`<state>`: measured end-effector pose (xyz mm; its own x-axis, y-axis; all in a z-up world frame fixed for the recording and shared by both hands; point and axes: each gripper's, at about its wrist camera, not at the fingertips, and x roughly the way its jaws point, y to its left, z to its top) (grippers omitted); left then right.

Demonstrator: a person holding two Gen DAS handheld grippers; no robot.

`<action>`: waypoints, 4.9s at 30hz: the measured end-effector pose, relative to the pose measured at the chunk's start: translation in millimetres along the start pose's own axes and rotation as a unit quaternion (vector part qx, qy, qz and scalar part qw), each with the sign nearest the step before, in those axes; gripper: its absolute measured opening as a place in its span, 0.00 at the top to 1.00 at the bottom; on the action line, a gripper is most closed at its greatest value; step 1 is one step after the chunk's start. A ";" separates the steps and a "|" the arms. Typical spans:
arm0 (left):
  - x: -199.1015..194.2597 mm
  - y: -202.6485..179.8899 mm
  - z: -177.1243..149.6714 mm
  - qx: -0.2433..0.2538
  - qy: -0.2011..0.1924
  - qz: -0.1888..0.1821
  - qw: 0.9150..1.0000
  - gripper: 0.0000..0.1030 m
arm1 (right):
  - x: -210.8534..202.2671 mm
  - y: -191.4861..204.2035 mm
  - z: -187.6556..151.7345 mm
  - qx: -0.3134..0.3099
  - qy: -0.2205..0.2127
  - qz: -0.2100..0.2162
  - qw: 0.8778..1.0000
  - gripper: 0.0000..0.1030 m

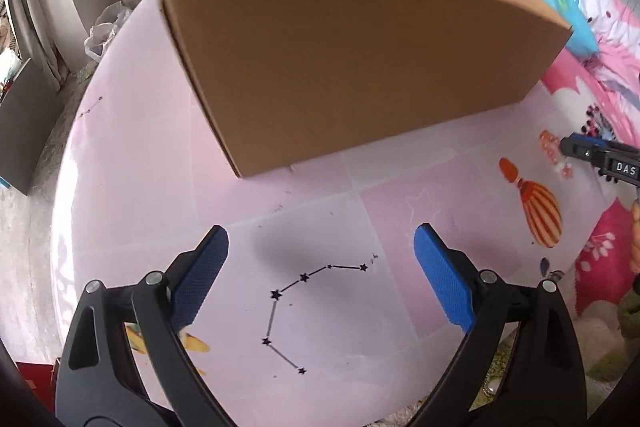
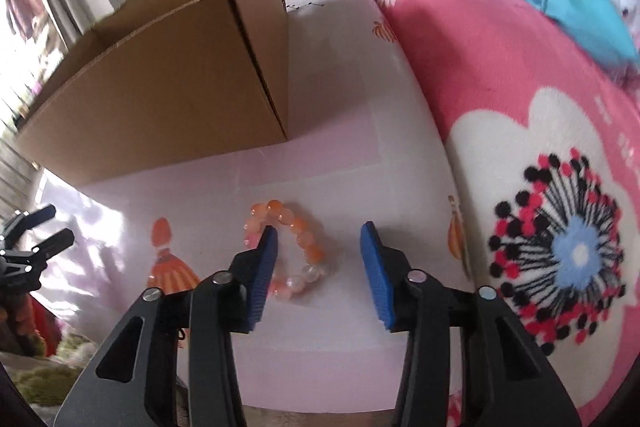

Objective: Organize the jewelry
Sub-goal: 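Move both tools out of the box to the orange bead bracelet, then close the right gripper on the orange bead bracelet, then close the left gripper on the bracelet while the right gripper holds it, then carry the bracelet over the box and open both grippers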

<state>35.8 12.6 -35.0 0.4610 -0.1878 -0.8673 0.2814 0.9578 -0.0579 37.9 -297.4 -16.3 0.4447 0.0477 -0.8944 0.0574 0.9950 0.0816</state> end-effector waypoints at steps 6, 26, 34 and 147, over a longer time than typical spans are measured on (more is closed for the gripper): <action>9.1 -7.3 -2.3 0.007 0.002 0.028 1.000 0.12 | 3.0 1.5 1.2 -0.002 0.006 -0.004 1.000 0.90; 9.6 -11.2 0.3 -0.007 -0.003 0.037 0.999 0.08 | 23.8 73.5 13.3 -0.033 0.034 0.103 0.994 0.90; 9.3 -11.7 -4.7 -0.010 -0.004 0.039 0.999 0.08 | 25.5 102.1 14.2 -0.055 0.044 0.125 0.990 0.90; -93.2 -51.5 104.0 0.131 -0.189 -0.158 0.960 0.92 | -93.6 110.0 95.0 -0.167 -0.144 0.150 0.964 0.90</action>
<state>65.9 -41.9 100.2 0.5753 -0.5737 -0.5830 0.6374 0.7611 -0.1199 87.5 -200.8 118.1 0.6293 0.3585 -0.6895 -0.3816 0.9155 0.1278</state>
